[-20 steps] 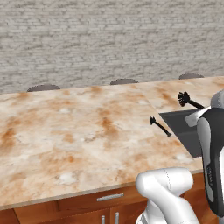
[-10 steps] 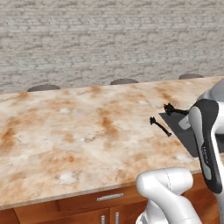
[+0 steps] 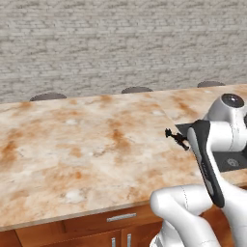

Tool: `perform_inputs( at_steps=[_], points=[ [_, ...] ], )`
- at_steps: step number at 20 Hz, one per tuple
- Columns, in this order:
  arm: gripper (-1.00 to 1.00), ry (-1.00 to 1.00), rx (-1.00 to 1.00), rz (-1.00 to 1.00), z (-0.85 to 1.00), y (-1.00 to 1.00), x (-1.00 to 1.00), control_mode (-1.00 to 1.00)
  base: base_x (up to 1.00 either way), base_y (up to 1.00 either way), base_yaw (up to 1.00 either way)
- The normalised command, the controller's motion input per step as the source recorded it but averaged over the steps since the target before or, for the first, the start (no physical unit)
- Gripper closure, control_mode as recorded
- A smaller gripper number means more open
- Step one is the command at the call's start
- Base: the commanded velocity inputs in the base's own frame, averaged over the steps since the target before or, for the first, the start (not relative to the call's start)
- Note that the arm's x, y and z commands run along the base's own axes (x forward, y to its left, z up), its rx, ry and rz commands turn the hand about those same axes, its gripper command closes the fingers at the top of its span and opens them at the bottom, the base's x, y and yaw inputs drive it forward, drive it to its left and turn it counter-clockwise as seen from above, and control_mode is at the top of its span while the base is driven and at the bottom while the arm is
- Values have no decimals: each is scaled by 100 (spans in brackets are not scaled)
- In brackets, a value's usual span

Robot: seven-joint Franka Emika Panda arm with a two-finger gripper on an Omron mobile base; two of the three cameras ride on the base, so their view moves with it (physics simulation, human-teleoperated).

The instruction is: Locate and retrieve the dish brush and dish brush from the cabinet. Place them next to the sink.

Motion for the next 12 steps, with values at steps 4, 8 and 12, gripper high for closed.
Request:
perform_inputs(
  at_steps=[4, 8, 12],
  points=[
    [100, 2, 0, 1, -71, -25, 37, -100, 0, 0, 0],
    [100, 5, 0, 0, -64, -28, 37, -100, 0, 0, 0],
    [100, 10, -3, 0, -56, -21, 43, -100, 0, 0, 0]
  ],
)
